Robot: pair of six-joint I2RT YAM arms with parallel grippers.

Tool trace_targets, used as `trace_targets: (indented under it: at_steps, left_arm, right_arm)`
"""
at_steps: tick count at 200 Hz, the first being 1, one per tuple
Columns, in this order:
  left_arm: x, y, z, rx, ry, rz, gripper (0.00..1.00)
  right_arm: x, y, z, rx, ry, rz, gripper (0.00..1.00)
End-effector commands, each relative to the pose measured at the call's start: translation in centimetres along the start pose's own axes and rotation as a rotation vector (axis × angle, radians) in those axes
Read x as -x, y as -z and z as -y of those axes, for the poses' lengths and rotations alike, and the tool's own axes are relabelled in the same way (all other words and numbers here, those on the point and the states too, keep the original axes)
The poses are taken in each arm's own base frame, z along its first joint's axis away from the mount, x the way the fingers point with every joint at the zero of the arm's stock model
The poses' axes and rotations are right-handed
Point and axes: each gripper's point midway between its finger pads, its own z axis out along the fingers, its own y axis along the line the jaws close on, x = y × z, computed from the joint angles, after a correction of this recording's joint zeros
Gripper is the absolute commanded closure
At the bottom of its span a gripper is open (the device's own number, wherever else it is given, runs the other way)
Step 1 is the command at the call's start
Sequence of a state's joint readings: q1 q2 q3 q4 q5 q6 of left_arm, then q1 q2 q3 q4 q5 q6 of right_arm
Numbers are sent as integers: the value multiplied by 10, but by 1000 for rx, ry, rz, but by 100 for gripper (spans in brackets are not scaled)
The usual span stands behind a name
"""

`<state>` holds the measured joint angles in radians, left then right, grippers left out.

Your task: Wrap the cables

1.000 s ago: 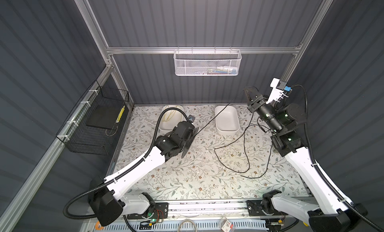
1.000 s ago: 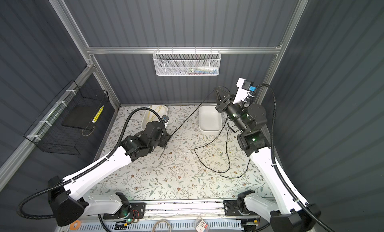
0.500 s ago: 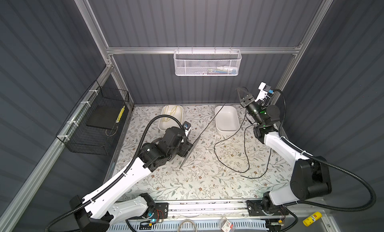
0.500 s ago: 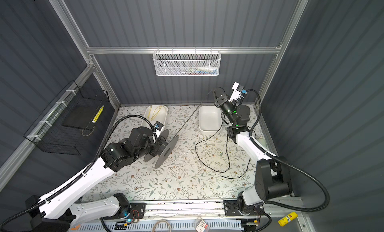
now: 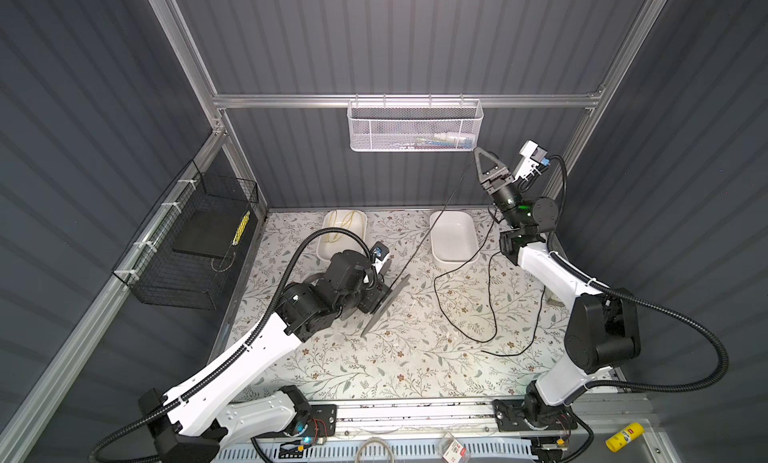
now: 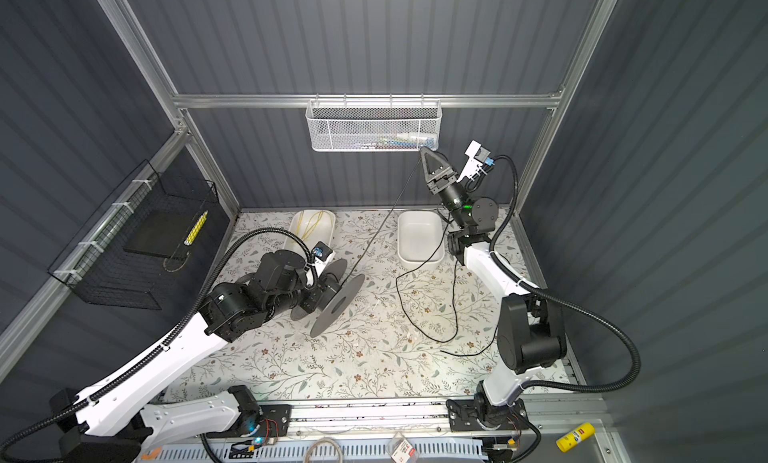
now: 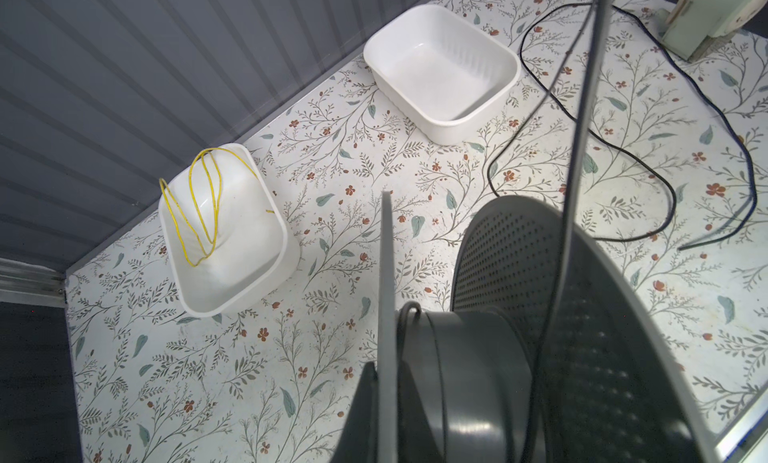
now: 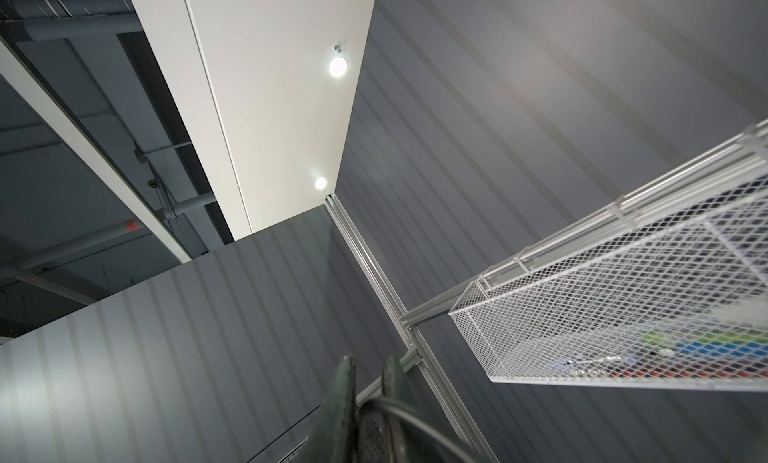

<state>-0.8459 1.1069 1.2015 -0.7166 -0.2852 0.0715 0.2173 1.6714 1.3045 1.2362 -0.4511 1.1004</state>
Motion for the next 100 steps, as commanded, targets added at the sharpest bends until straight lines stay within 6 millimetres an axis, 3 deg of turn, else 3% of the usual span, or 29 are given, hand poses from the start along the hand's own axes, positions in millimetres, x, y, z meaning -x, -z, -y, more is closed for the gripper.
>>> trace_targets:
  at_steps: [1, 62, 100]
  left_arm:
    - [13, 8, 3, -21, -16, 39, 100]
    - [0, 12, -4, 19, -19, 31, 100]
    - [-13, 17, -13, 70, -7, 7, 100]
  right_arm:
    - [9, -6, -18, 58, 20, 36, 82]
    - [27, 3, -12, 13, 40, 51, 65]
    - [47, 8, -2, 0, 16, 85, 67]
